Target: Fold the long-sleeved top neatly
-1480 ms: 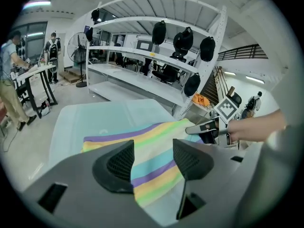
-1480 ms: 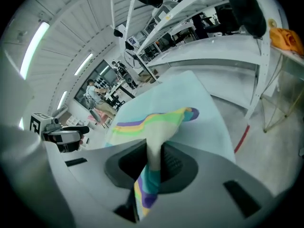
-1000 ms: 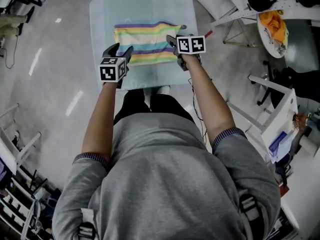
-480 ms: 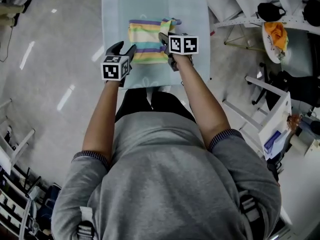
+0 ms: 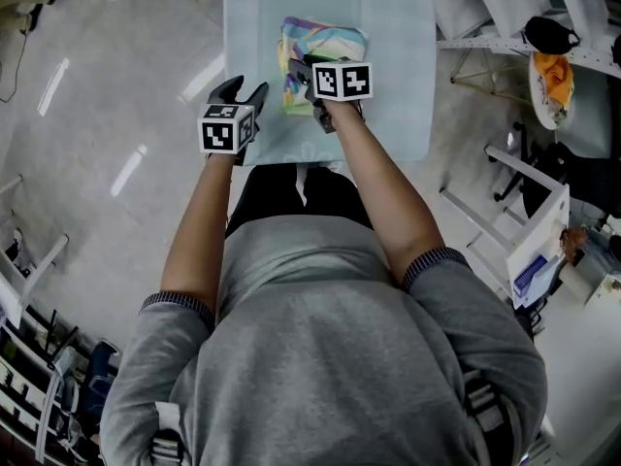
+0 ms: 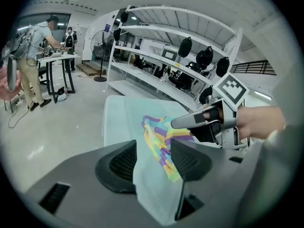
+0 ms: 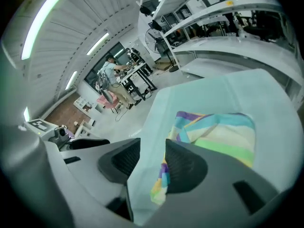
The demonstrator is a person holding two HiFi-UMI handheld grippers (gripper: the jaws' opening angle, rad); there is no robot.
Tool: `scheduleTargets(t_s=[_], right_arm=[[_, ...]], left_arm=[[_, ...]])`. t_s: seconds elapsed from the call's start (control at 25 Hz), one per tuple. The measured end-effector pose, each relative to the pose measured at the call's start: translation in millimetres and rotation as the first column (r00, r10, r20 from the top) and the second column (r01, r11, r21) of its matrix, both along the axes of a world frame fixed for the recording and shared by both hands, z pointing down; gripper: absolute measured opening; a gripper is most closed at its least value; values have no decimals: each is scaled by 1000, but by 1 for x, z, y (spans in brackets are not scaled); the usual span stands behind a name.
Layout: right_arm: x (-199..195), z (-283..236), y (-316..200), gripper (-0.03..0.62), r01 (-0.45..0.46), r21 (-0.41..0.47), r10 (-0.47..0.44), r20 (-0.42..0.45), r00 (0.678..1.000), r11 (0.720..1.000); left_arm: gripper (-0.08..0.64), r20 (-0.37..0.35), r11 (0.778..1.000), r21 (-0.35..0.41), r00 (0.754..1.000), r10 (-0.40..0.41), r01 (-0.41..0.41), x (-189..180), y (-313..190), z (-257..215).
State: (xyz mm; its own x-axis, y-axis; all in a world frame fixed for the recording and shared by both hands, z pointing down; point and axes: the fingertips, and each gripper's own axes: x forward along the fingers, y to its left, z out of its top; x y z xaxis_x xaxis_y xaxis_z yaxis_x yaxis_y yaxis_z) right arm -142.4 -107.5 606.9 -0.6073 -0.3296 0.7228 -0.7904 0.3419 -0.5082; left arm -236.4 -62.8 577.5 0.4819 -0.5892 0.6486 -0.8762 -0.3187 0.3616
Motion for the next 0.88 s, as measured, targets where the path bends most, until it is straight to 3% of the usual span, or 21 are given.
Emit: scheduleTargets(t_s=[0.12, 0.32, 0.6, 0.88], right_arm=[[1, 2, 3, 180, 11, 6, -11, -24, 1000, 1000], [38, 10, 4, 183, -39, 10, 40, -93, 995, 999], [84, 20, 3, 188, -93, 11, 93, -130, 987, 996], [67, 26, -32, 228, -26, 29, 30, -128, 991, 999]], left_arm=[[249, -7, 1000, -11, 1000, -9, 9, -8, -1, 8], [249, -21, 1000, -14, 1000, 20, -20, -3, -5, 11], [248, -66, 992, -35, 991, 118, -121, 45, 3, 22], [249, -88, 970, -70, 970, 226, -232, 100, 21, 48]])
